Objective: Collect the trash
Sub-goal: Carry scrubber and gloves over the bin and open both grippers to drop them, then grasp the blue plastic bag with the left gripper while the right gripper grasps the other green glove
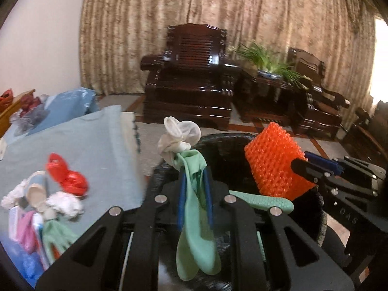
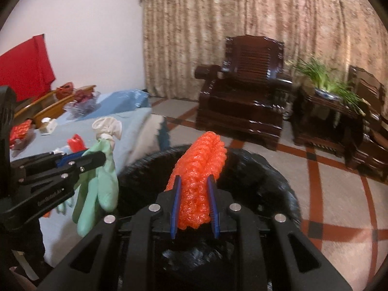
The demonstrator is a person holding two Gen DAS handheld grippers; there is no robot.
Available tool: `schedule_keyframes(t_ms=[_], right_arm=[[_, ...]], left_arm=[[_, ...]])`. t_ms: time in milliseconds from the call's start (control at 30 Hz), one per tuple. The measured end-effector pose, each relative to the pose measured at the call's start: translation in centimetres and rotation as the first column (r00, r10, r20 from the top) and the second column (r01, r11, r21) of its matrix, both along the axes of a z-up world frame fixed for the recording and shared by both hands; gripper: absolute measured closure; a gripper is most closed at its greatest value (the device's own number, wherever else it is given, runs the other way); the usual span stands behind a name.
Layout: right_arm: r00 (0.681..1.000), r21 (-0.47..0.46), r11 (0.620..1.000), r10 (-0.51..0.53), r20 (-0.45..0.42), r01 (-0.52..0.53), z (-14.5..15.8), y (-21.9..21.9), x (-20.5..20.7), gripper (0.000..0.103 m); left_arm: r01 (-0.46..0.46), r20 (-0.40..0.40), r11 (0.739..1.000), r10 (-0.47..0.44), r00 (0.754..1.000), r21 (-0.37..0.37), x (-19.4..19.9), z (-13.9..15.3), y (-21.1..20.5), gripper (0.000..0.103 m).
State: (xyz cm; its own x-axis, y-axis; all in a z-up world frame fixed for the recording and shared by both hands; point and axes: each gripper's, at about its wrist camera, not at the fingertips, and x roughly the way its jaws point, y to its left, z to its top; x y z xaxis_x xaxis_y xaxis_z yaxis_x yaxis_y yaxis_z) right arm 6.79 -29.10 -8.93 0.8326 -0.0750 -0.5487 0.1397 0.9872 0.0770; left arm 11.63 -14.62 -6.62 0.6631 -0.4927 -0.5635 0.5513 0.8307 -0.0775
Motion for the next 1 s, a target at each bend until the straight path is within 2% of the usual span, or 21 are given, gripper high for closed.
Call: schedule_keyframes(t_ms=[100,167,233,267,333,367,400,467,533,567,633,733,833,1000], right_arm=[[0.999,0.011,0.999,-0.036,-0.018,0.036,-0.7,-1.3,-0.6,0.082],[0.998,0.013,0.998,-0.057,-0.029,0.057,-1.0,-2.0,-0.8,0.079],[0.996,0.008,0.997,-0.075,-0.048,0.076,-1.5,-2.6,-0.9,0.077],[0.995,0.008,0.997,-0.082,-0.052,0.082,-1.6,-2.6,-1.0,0.071],[0.994,0.02,0.995,-0.094,-0.059,0.095,-1.9,-3.0,-1.2,0.06],[0.994,0.024,0.995,-0.098,-0.058,0.099,-1.9,-3.1,-1.3,0.052],[0.993,0.028,0.994,-0.101,-0.055,0.103,-1.8,-3.1,-1.3,0.049],[0.994,0.027,0.994,-0.104,-0.04,0.105,-1.6,-2.9,-1.4,0.028],[0.994,0.024,0.994,-0.107,-0.01,0.107,-1.1,-2.5,-1.5,0.014],[0.995,0.025,0.994,-0.105,0.003,0.104,-0.8,-2.2,-1.6,0.011],[0.996,0.032,0.996,-0.087,0.028,0.086,-0.2,-1.4,-1.5,0.006],[0.997,0.053,0.998,-0.043,0.057,0.04,0.6,0.5,-0.8,0.006],[0.997,0.061,0.998,0.019,0.077,-0.024,1.2,3.2,0.1,0.006],[0.985,0.063,0.987,0.143,0.098,-0.149,1.7,8.3,1.8,0.006]], left_arm=[[0.036,-0.03,0.999,-0.036,0.999,0.001,0.3,-1.0,-1.6,0.089],[0.048,-0.056,0.999,-0.048,0.997,0.0,0.6,-1.6,-2.2,0.083],[0.072,-0.083,0.997,-0.072,0.994,-0.007,1.0,-2.1,-2.6,0.073],[0.072,-0.082,0.997,-0.072,0.994,-0.008,1.0,-2.2,-2.5,0.07],[0.072,-0.072,0.997,-0.072,0.995,-0.013,0.9,-2.0,-2.2,0.052],[0.065,-0.063,0.998,-0.066,0.996,-0.014,0.8,-1.9,-1.9,0.05],[0.061,-0.06,0.998,-0.062,0.996,-0.016,0.7,-1.7,-1.7,0.049],[0.038,-0.051,0.999,-0.039,0.998,-0.019,0.5,-1.3,-0.8,0.043],[0.003,-0.028,1.0,-0.004,1.0,-0.023,0.4,-0.6,0.7,0.034],[-0.014,-0.014,1.0,0.014,1.0,-0.022,0.3,-0.3,1.4,0.032],[-0.052,0.018,0.998,0.052,0.998,-0.02,0.0,0.7,2.9,0.024],[-0.121,0.058,0.992,0.122,0.991,-0.019,-0.6,2.0,6.1,0.019],[-0.21,0.094,0.978,0.21,0.973,-0.013,-1.3,3.0,9.8,0.017],[-0.371,0.118,0.929,0.368,0.922,0.008,-2.2,3.7,16.2,0.016]])
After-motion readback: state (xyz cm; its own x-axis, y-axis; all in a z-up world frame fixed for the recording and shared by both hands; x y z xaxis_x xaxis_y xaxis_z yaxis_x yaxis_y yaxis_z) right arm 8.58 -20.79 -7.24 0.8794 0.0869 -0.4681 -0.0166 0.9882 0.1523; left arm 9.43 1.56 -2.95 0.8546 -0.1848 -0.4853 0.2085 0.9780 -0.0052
